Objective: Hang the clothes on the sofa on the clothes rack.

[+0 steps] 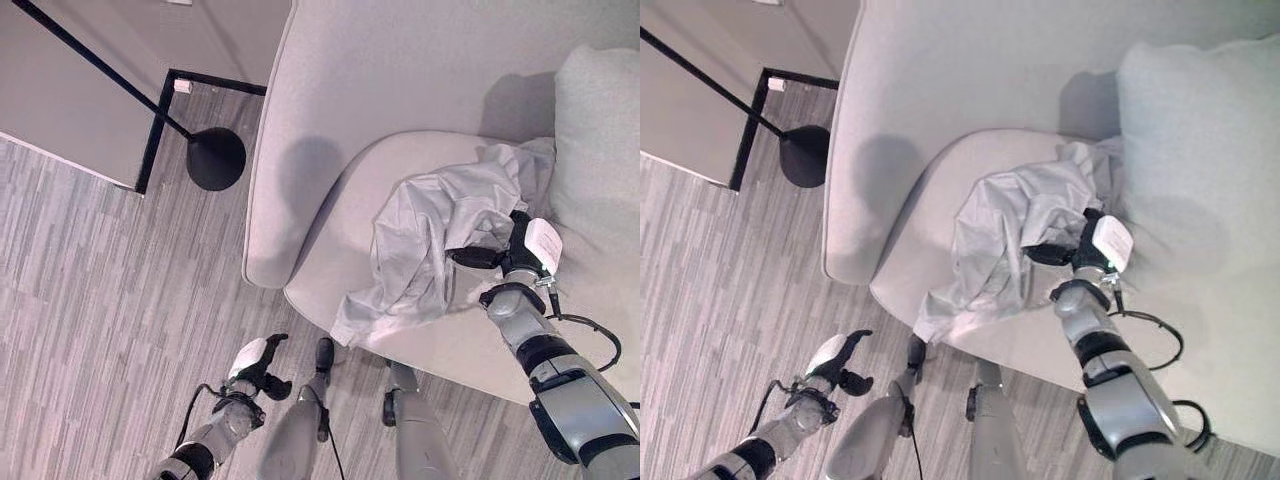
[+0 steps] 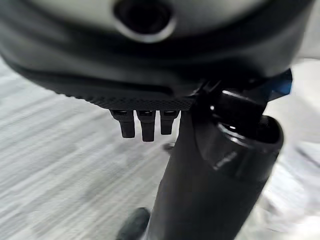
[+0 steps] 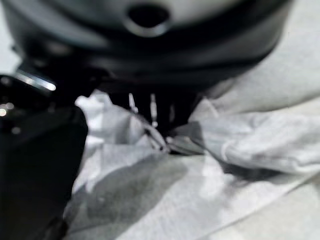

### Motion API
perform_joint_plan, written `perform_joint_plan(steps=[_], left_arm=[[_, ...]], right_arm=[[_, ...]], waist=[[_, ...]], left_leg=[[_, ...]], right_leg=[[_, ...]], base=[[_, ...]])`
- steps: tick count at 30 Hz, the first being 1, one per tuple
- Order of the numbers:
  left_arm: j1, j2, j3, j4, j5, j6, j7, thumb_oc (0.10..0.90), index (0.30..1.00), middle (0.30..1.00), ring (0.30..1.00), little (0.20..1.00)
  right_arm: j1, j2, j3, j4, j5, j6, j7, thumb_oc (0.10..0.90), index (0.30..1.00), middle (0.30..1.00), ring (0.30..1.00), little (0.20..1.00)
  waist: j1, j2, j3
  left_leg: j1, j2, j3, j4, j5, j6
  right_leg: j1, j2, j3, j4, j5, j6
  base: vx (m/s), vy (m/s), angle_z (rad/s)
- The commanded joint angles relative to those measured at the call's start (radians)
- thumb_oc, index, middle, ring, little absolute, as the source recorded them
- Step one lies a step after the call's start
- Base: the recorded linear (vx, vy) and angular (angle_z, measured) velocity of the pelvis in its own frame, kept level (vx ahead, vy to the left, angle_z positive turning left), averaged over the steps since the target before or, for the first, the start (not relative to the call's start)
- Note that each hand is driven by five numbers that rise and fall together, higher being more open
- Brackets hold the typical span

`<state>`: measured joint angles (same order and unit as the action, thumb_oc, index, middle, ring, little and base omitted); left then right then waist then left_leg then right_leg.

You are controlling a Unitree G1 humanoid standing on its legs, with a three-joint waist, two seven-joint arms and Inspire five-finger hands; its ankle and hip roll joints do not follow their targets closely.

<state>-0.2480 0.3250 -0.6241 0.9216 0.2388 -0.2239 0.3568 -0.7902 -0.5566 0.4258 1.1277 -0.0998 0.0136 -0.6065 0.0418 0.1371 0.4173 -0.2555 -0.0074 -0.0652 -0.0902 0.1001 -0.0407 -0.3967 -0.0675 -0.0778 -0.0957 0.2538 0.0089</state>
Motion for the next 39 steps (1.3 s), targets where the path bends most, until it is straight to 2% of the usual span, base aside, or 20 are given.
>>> perform_joint_plan(steps=[1, 2, 3, 4, 6, 10, 16, 19, 22, 23, 24, 25, 27, 29, 33, 35, 36, 37, 39], left_arm=[[0.011, 0.02, -0.038, 0.016, 0.024, -0.029, 0.034, 0.8, 0.9, 0.9, 0.9, 0.9], [0.008, 0.026, -0.042, 0.009, 0.02, -0.028, 0.036, 0.8, 0.9, 0.9, 0.9, 0.9], [0.002, 0.035, -0.044, 0.0, 0.015, -0.029, 0.039, 0.8, 0.9, 0.9, 0.9, 0.9], [-0.004, 0.04, -0.052, -0.001, 0.014, -0.027, 0.039, 0.8, 0.9, 0.9, 0.9, 0.9], [-0.005, 0.033, -0.049, 0.004, 0.009, -0.023, 0.037, 0.8, 0.9, 0.9, 0.9, 0.9], [-0.005, 0.018, -0.048, 0.019, 0.007, -0.015, 0.039, 0.8, 0.9, 0.9, 0.9, 0.9], [-0.021, 0.0, -0.036, 0.047, -0.001, 0.002, 0.041, 0.8, 0.9, 0.9, 0.9, 0.9], [-0.037, -0.004, -0.029, 0.046, -0.009, 0.01, 0.039, 0.8, 0.9, 0.9, 0.9, 0.9], [-0.052, 0.0, -0.036, 0.019, -0.016, 0.015, 0.022, 0.8, 0.9, 0.9, 0.9, 0.9], [-0.052, 0.0, -0.036, 0.019, -0.016, 0.015, 0.022, 0.8, 0.9, 0.9, 0.9, 0.9], [-0.051, 0.0, -0.04, 0.01, -0.013, 0.018, 0.018, 0.8, 0.9, 0.9, 0.9, 0.9], [-0.06, -0.005, -0.04, 0.015, -0.017, 0.018, 0.008, 0.8, 0.9, 0.9, 0.9, 0.9], [-0.06, -0.005, -0.04, 0.016, -0.016, 0.017, 0.01, 0.8, 0.9, 0.9, 0.9, 0.9], [-0.057, -0.006, -0.049, 0.008, -0.021, 0.015, 0.001, 0.8, 0.9, 0.9, 0.9, 0.9], [-0.041, 0.002, -0.052, -0.01, -0.017, 0.012, -0.009, 0.8, 0.9, 0.9, 0.9, 0.9], [-0.021, 0.003, -0.05, -0.012, -0.01, 0.015, -0.014, 0.8, 0.9, 0.9, 0.9, 0.9], [-0.021, 0.003, -0.05, -0.012, -0.01, 0.015, -0.014, 0.8, 0.9, 0.9, 0.9, 0.9], [-0.004, 0.001, -0.035, -0.007, -0.005, 0.018, -0.014, 0.8, 0.9, 0.9, 0.9, 0.9], [0.0, -0.001, -0.031, -0.007, -0.004, 0.017, -0.014, 0.8, 0.9, 0.9, 0.9, 0.9]], right_arm=[[-0.089, 0.02, 0.064, 0.146, -0.025, -0.001, 0.067, 0.637, 0.655, 0.655, 0.655, 0.655], [-0.099, 0.025, 0.066, 0.179, -0.013, 0.004, 0.085, 0.416, 0.324, 0.324, 0.324, 0.324], [-0.106, 0.026, 0.062, 0.225, 0.013, 0.011, 0.12, 0.4, 0.3, 0.3, 0.3, 0.3], [-0.071, 0.037, 0.022, 0.231, 0.104, -0.01, 0.146, 0.4, 0.3, 0.3, 0.3, 0.3], [-0.041, 0.046, 0.011, 0.214, 0.13, -0.02, 0.149, 0.4, 0.3, 0.3, 0.3, 0.3], [-0.01, 0.07, -0.02, 0.193, 0.191, -0.039, 0.143, 0.4, 0.3, 0.3, 0.3, 0.3], [0.071, 0.132, -0.105, 0.114, 0.374, -0.101, 0.135, 0.4, 0.3, 0.3, 0.3, 0.3], [0.118, 0.169, -0.174, 0.059, 0.553, -0.154, 0.163, 0.4, 0.3, 0.3, 0.3, 0.3], [0.17, 0.234, -0.252, -0.016, 0.825, -0.238, 0.23, 0.4, 0.3, 0.3, 0.3, 0.3], [0.169, 0.234, -0.252, -0.016, 0.826, -0.238, 0.23, 0.4, 0.3, 0.3, 0.3, 0.3], [0.201, 0.274, -0.279, -0.069, 0.933, -0.278, 0.276, 0.4, 0.3, 0.3, 0.3, 0.3], [0.192, 0.299, -0.292, -0.058, 0.995, -0.287, 0.306, 0.4, 0.3, 0.3, 0.3, 0.3], [0.195, 0.308, -0.301, -0.062, 1.031, -0.301, 0.315, 0.4, 0.3, 0.3, 0.3, 0.3], [0.184, 0.36, -0.324, -0.087, 1.149, -0.335, 0.353, 0.4, 0.3, 0.3, 0.3, 0.3], [0.161, 0.4, -0.326, -0.147, 1.219, -0.368, 0.381, 0.4, 0.3, 0.3, 0.3, 0.3], [0.145, 0.427, -0.28, -0.286, 1.213, -0.408, 0.388, 0.4, 0.3, 0.3, 0.3, 0.3], [0.145, 0.427, -0.28, -0.286, 1.213, -0.408, 0.388, 0.4, 0.3, 0.3, 0.3, 0.3], [0.122, 0.419, -0.233, -0.445, 1.17, -0.444, 0.394, 0.4, 0.3, 0.3, 0.3, 0.3], [0.115, 0.417, -0.227, -0.501, 1.161, -0.46, 0.396, 0.4, 0.3, 0.3, 0.3, 0.3]], waist=[[0.055, 0.033, -0.106], [0.061, 0.039, -0.105], [0.072, 0.053, -0.102], [0.077, 0.07, -0.097], [0.074, 0.074, -0.094], [0.068, 0.077, -0.09], [0.044, 0.068, -0.083], [0.03, 0.063, -0.081], [0.017, 0.058, -0.078], [0.018, 0.058, -0.08], [0.015, 0.057, -0.084], [0.017, 0.06, -0.086], [0.017, 0.06, -0.086], [0.022, 0.068, -0.091], [0.034, 0.075, -0.096], [0.042, 0.074, -0.105], [0.042, 0.074, -0.105], [0.046, 0.065, -0.114], [0.045, 0.061, -0.116]], left_leg=[[-0.049, 0.0, -0.005, 0.003, -0.032, 0.021], [-0.055, -0.002, -0.01, 0.003, -0.03, 0.02], [-0.066, -0.007, -0.018, 0.003, -0.024, 0.018], [-0.082, -0.013, -0.026, 0.003, -0.018, 0.015], [-0.087, -0.015, -0.026, 0.003, -0.018, 0.015], [-0.088, -0.017, -0.025, 0.003, -0.019, 0.016], [-0.078, -0.015, -0.008, 0.003, -0.028, 0.017], [-0.069, -0.012, 0.001, 0.003, -0.033, 0.015], [-0.052, -0.012, 0.007, 0.003, -0.041, 0.014], [-0.056, -0.012, 0.007, 0.003, -0.039, 0.015], [-0.051, -0.012, 0.008, 0.003, -0.042, 0.015], [-0.049, -0.014, 0.006, 0.003, -0.043, 0.015], [-0.046, -0.015, 0.007, 0.003, -0.045, 0.016], [-0.039, -0.018, 0.005, 0.003, -0.046, 0.017], [-0.032, -0.021, 0.003, 0.003, -0.047, 0.018], [-0.027, -0.022, 0.006, 0.003, -0.048, 0.018], [-0.027, -0.022, 0.006, 0.003, -0.048, 0.018], [-0.021, -0.021, 0.006, 0.003, -0.049, 0.019], [-0.017, -0.021, 0.006, 0.003, -0.05, 0.019]], right_leg=[[-0.062, -0.066, 0.036, 0.259, -0.232, 0.103], [-0.067, -0.068, 0.032, 0.262, -0.233, 0.103], [-0.074, -0.071, 0.025, 0.269, -0.236, 0.103], [-0.091, -0.074, 0.023, 0.284, -0.243, 0.101], [-0.095, -0.075, 0.022, 0.288, -0.246, 0.1], [-0.1, -0.073, 0.023, 0.294, -0.247, 0.099], [-0.099, -0.067, 0.035, 0.298, -0.25, 0.1], [-0.093, -0.066, 0.042, 0.293, -0.25, 0.101], [-0.078, -0.067, 0.049, 0.288, -0.253, 0.103], [-0.081, -0.067, 0.049, 0.286, -0.249, 0.103], [-0.075, -0.067, 0.054, 0.279, -0.246, 0.105], [-0.072, -0.067, 0.058, 0.278, -0.245, 0.106], [-0.068, -0.069, 0.06, 0.274, -0.244, 0.107], [-0.061, -0.073, 0.062, 0.271, -0.244, 0.108], [-0.048, -0.077, 0.063, 0.264, -0.243, 0.11], [-0.04, -0.078, 0.064, 0.257, -0.24, 0.111], [-0.04, -0.078, 0.064, 0.257, -0.24, 0.111], [-0.032, -0.077, 0.063, 0.254, -0.24, 0.11], [-0.026, -0.078, 0.062, 0.253, -0.24, 0.11]], base=[[0.03, -0.055, 0.05], [0.02, -0.071, 0.16], [0.02, -0.094, 0.28], [0.02, -0.084, 0.31], [0.01, -0.037, 0.15], [-0.01, -0.009, 0.06], [0.0, 0.001, 0.0], [-0.01, 0.014, -0.07], [-0.01, 0.012, -0.11], [-0.01, 0.02, -0.1], [-0.02, 0.028, -0.08], [-0.01, 0.033, -0.06], [0.0, 0.017, -0.08], [-0.01, 0.028, -0.08], [0.0, 0.022, -0.06], [0.0, 0.0, 0.0], [0.0, 0.0, 0.0], [0.0, 0.0, 0.0], [0.0, 0.0, 0.0]])
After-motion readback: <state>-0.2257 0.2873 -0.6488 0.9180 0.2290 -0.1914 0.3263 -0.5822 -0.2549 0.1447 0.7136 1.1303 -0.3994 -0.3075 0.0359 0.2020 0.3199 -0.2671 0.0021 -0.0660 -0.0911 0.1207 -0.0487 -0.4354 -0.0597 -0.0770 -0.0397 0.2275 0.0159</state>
